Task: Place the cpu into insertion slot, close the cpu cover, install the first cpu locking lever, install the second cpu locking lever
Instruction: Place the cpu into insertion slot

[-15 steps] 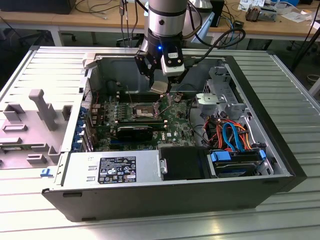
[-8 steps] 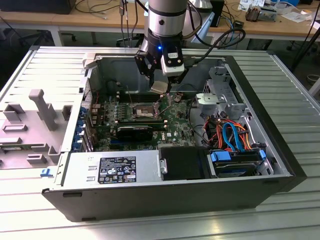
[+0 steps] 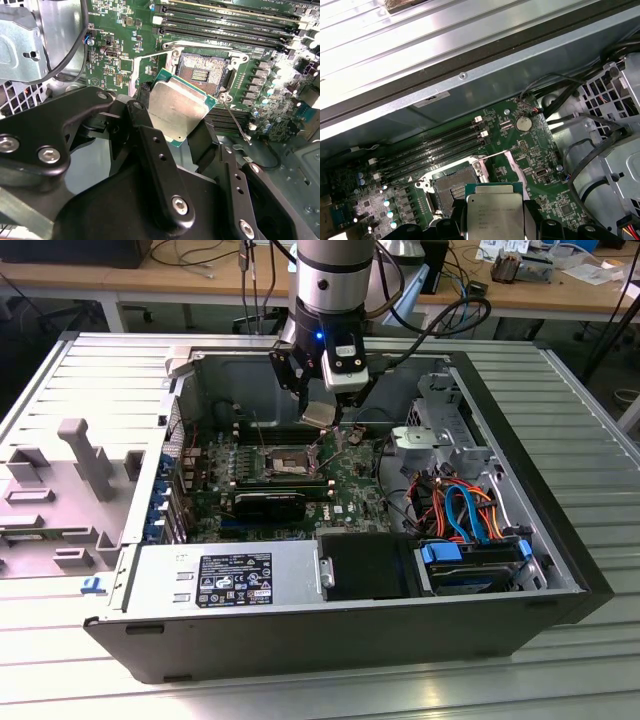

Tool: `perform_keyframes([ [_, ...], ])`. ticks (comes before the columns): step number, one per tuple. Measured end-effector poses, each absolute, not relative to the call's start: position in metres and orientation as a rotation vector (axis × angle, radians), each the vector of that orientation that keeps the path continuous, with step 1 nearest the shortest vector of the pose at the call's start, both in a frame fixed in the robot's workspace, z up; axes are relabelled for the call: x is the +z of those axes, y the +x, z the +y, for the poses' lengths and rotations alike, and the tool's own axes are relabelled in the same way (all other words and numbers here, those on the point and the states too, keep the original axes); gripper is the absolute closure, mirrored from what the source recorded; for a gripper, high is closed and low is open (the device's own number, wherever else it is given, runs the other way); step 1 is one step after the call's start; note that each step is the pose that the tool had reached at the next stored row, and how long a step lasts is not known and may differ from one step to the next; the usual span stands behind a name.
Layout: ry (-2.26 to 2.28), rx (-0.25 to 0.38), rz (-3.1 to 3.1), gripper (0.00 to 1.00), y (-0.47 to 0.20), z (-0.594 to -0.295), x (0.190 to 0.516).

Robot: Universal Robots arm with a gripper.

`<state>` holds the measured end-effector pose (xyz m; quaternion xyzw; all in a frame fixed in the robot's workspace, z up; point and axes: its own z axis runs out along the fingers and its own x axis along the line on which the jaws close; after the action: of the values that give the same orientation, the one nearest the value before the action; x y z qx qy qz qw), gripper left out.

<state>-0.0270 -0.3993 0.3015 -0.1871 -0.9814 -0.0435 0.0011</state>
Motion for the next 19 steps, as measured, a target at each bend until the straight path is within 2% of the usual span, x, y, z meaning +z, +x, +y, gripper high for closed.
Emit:
perform_keyframes([
  [19,-0.604,-0.136,-3.078,0.45,-0.0270,-0.3993,0.3013],
])
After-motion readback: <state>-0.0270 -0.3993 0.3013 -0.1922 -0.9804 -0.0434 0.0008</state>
